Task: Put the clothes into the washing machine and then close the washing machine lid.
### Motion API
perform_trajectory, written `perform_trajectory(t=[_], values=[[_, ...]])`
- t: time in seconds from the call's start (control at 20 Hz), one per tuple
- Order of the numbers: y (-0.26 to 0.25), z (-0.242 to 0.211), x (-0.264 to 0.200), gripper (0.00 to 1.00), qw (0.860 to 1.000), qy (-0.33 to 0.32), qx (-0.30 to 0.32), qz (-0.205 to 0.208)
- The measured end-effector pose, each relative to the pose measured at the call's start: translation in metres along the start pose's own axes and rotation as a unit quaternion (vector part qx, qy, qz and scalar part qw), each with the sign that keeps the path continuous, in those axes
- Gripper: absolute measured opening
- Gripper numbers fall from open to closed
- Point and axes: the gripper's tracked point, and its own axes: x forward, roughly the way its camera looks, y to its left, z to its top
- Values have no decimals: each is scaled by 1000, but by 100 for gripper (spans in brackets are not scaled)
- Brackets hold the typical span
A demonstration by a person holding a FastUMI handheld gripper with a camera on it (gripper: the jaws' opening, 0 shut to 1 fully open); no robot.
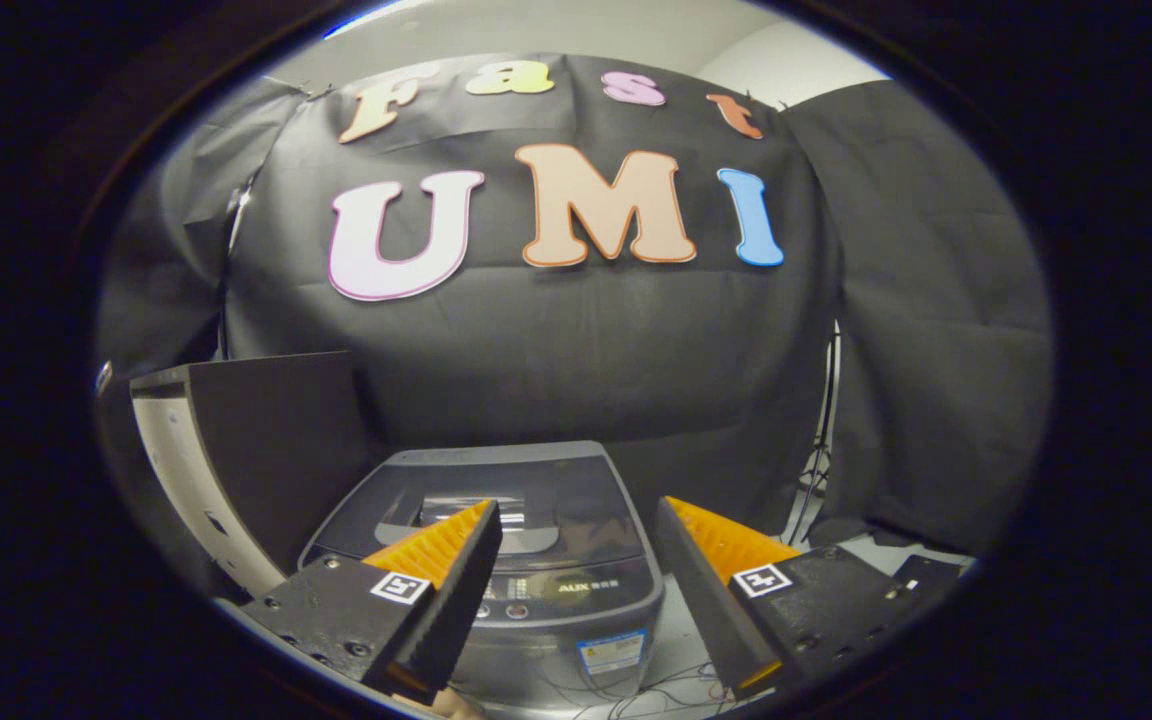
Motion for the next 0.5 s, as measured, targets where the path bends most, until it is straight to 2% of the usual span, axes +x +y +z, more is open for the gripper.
perform_trajectory(t=[0.3,0.5], values=[[-28,-30,-34,95,999,-19,25,-8],[-36,-52,-50,97,1000,-8,18,-12]])
